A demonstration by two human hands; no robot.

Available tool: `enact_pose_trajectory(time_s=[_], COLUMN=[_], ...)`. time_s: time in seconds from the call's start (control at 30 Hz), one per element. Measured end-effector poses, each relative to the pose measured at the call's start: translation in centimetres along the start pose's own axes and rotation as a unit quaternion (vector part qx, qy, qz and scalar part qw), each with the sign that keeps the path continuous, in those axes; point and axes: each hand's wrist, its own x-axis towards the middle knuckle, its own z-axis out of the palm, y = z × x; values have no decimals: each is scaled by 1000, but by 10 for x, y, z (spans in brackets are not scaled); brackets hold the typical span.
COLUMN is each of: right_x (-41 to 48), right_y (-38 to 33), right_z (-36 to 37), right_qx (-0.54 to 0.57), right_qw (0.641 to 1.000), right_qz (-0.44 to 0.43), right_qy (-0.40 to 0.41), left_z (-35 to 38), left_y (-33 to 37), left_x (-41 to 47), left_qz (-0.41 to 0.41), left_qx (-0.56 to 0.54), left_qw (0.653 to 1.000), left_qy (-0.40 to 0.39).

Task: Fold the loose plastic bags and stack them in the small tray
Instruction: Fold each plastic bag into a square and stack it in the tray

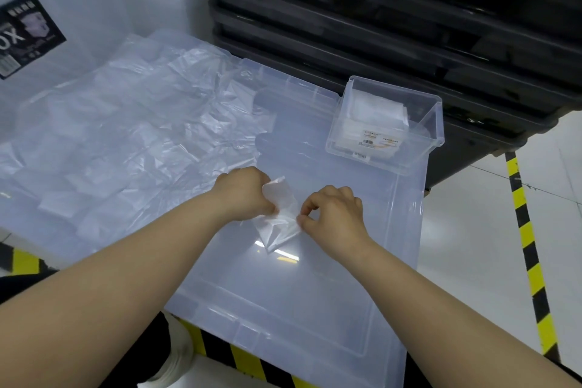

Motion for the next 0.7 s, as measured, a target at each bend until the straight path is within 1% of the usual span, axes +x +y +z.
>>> enact_pose_trajectory(time_s=[0.07,0.17,0.23,0.3,0.37,0.4,0.47,0.5,0.53,0.57,0.7], right_x=[1,3,3,4,6,7,8,7,6,5,3], right_y=[2,4,5,4,2,0,-3,-5,-7,-10,-14], right_z=[-3,-8,-11,-16,-19,-20,-22,-23,-25,-26,-34], right_qx=[18,104,191,287,393,454,574,614,635,639,598], right_qw=[1000,994,980,955,913,881,805,774,757,754,792], right_qz=[5,28,49,75,108,127,150,154,154,150,125], right_qy=[0,7,6,14,35,40,24,8,-6,-14,-4], left_z=[-1,-4,-5,-4,-2,-1,0,0,1,2,0], left_y=[-1,1,3,6,9,12,16,18,20,21,25], left_x=[0,-4,-7,-8,-9,-10,-11,-12,-13,-14,-14], left_qz=[20,32,26,17,11,7,4,6,11,15,31], left_qx=[-80,-195,-293,-383,-454,-491,-548,-561,-566,-567,-562], left_qw=[996,980,955,923,888,866,828,818,813,810,804], left_qy=[14,33,35,39,69,89,119,128,138,149,192])
